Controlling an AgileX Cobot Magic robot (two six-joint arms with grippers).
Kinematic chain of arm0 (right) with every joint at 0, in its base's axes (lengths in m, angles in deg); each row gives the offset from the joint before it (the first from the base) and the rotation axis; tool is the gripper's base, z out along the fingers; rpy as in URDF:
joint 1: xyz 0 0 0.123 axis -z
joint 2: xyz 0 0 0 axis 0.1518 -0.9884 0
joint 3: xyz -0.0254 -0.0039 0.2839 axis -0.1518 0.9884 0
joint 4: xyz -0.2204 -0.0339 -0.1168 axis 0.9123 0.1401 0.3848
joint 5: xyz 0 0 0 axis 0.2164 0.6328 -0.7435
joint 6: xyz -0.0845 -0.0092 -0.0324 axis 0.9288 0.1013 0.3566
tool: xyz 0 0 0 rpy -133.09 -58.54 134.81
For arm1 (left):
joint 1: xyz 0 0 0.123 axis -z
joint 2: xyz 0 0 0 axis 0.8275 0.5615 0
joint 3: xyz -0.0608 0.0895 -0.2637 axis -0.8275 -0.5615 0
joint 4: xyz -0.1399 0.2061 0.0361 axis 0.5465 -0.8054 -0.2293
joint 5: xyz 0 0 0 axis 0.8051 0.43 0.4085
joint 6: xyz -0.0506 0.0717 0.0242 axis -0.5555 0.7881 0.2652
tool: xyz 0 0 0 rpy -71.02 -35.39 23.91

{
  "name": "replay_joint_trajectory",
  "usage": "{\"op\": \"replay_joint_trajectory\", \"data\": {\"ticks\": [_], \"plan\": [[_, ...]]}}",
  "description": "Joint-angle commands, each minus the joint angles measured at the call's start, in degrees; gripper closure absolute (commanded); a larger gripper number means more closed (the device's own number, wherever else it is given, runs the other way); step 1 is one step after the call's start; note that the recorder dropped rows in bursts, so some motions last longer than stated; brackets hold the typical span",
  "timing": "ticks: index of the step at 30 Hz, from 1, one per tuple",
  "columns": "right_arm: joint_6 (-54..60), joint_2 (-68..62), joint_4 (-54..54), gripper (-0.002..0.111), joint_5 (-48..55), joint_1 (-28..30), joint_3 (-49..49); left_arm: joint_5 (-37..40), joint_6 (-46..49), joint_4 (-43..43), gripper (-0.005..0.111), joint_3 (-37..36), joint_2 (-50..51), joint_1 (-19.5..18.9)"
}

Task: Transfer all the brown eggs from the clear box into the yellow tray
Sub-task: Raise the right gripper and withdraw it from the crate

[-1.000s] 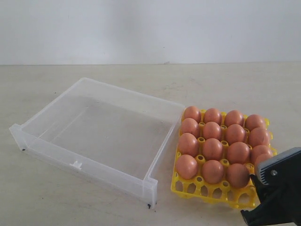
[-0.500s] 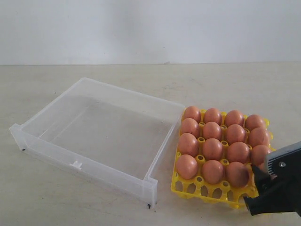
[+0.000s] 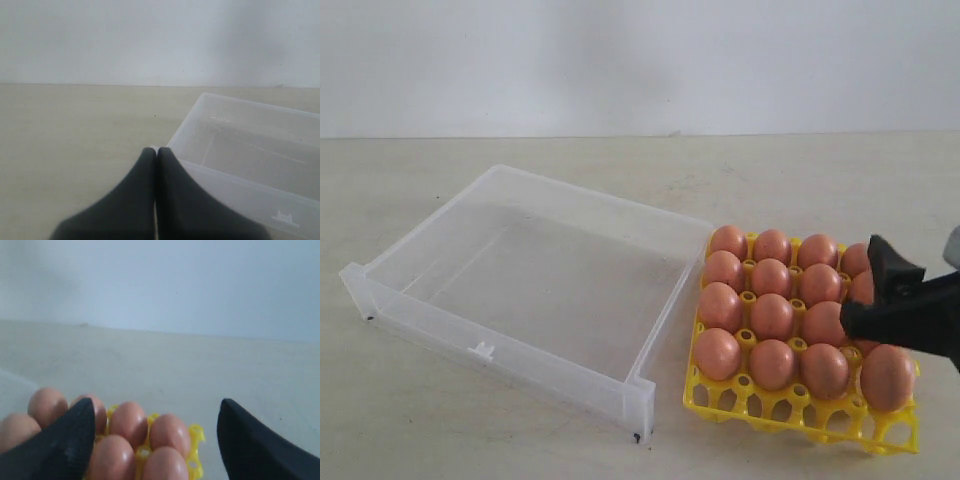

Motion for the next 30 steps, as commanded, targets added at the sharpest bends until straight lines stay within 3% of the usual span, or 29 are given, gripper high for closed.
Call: {"op": "replay_joint_trajectory", "data": {"ticks": [1, 3, 11, 14, 17, 20, 25, 30], "plan": [[3.4, 8.1, -1.9, 0.073, -1.0, 0.0, -3.9, 0.0, 0.0, 0.3, 0.111, 0.1, -0.2, 0.2], [11.0, 11.8, -2.5, 0.105, -1.0, 0.1, -6.5, 0.0, 0.0, 0.3, 0.111, 0.1, -0.2, 0.2], [41.6, 17.4, 0.4, 0.109, 17.7, 0.1, -23.4, 0.0, 0.0, 0.3, 0.111, 0.1, -0.2, 0.2], [57.6, 18.3, -13.0, 0.109, 30.1, 0.6, -28.6, 0.0, 0.0, 0.3, 0.111, 0.1, -0.2, 0.2], [72.7, 19.3, -30.9, 0.109, 40.0, 3.1, -28.3, 0.0, 0.0, 0.3, 0.111, 0.1, -0.2, 0.2], [84.1, 21.8, -41.2, 0.109, 55.4, 5.4, -26.8, 0.0, 0.0, 0.3, 0.111, 0.1, -0.2, 0.2], [83.5, 25.7, -46.2, 0.109, 78.6, 6.1, -26.8, 0.0, 0.0, 0.3, 0.111, 0.1, -0.2, 0.2], [79.3, 26.9, -46.0, 0.109, 80.3, 6.1, -26.5, 0.0, 0.0, 0.3, 0.111, 0.1, -0.2, 0.2]]}}
